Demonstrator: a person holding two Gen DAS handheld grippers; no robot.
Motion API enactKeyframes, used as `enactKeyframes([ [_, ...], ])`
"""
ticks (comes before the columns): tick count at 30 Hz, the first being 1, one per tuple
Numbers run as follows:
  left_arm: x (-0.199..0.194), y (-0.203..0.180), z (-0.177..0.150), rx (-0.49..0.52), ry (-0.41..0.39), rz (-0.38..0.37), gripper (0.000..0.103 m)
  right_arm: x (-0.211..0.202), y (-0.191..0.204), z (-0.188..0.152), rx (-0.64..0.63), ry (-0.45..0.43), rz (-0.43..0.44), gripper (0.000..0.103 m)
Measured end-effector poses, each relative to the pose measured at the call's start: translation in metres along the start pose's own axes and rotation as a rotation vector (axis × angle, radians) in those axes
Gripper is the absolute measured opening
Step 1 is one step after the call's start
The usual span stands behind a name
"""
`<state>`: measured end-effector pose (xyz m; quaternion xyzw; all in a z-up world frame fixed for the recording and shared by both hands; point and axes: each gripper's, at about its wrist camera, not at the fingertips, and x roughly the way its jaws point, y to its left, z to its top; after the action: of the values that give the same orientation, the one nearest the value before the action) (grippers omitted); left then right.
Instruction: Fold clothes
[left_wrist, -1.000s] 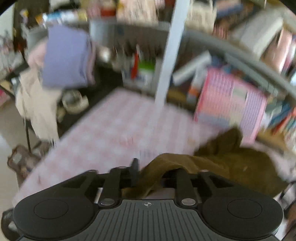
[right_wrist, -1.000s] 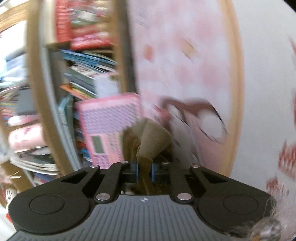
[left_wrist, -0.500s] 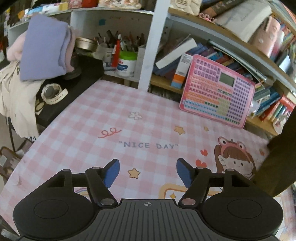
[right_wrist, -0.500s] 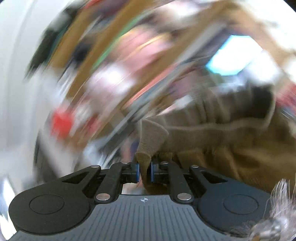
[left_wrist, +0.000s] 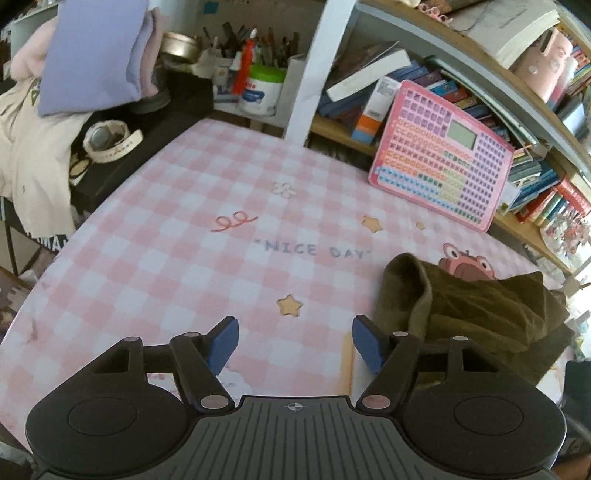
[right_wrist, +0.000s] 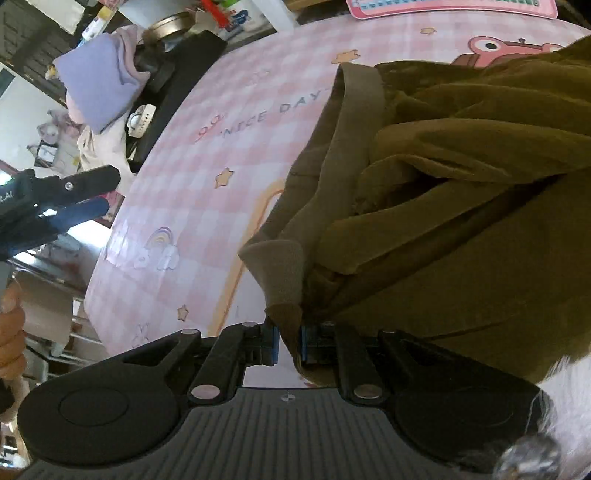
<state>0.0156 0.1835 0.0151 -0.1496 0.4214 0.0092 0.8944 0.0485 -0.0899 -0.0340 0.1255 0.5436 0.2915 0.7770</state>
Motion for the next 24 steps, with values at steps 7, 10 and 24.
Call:
enactKeyframes([
  [7, 0.001, 0.01, 0.005, 0.024, 0.001, -0.027, 0.07, 0.013, 0.045, 0.003, 0.0, -0.029, 0.037, 0.011],
  [10, 0.002, 0.009, 0.008, 0.043, 0.002, -0.044, 0.07, 0.033, 0.058, 0.004, 0.01, -0.005, 0.055, 0.014],
  [24, 0.019, -0.008, 0.008, 0.061, 0.029, -0.085, 0.07, -0.011, 0.027, -0.01, 0.15, -0.1, 0.075, 0.048],
])
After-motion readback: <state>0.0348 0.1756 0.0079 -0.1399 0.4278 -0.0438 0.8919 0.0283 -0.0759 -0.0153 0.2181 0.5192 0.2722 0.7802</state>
